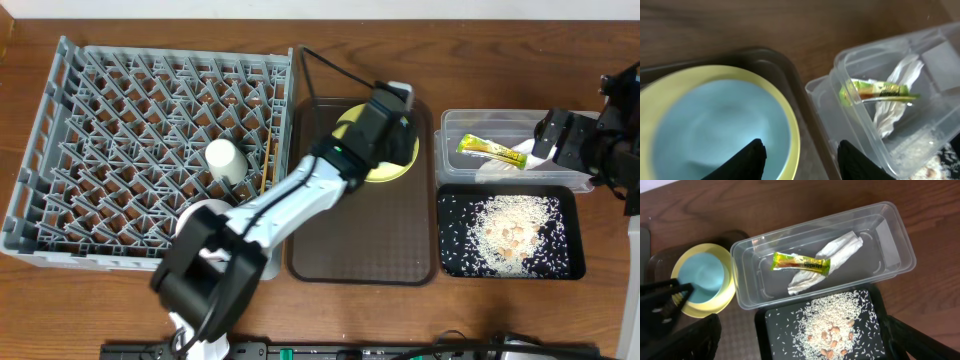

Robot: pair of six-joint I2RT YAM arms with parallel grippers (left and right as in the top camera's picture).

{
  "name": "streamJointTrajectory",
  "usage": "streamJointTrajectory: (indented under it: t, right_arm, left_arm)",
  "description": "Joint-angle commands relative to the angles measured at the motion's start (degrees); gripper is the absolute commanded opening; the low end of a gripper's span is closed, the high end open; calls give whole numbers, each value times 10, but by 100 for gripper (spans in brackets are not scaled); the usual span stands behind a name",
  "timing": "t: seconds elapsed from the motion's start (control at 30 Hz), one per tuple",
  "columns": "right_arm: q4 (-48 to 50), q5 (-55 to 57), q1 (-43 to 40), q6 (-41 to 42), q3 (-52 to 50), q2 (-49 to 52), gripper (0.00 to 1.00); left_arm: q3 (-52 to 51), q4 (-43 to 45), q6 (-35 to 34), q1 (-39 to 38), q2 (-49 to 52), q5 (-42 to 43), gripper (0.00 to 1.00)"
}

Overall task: Sort waste into correct bins and load items into the dishwasher
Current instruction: 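Grasp the rim of the light-blue bowl on the yellow plate with the left gripper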

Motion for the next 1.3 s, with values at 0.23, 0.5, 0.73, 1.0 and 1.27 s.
streamJointTrajectory:
  t: [0.23,0.5,0.73,1.0,1.27]
  right_arm:
    - [-1,-2,-2,8,6,0,99]
    - [-1,-2,-2,8,6,0,99]
    - [-1,-2,-2,8,6,0,99]
    - [-1,-2,-2,8,6,0,99]
    - [-1,-2,-2,8,6,0,99]
  left_arm:
    - [7,28,26,-21,66,-38,47]
    - [6,5,26,-26,85,-46,44]
    - [6,-30,68,-30,89,-58,34]
    - [7,-91,108,-28,85,-119,28]
    - [7,-111,110,-28,42,-164,13]
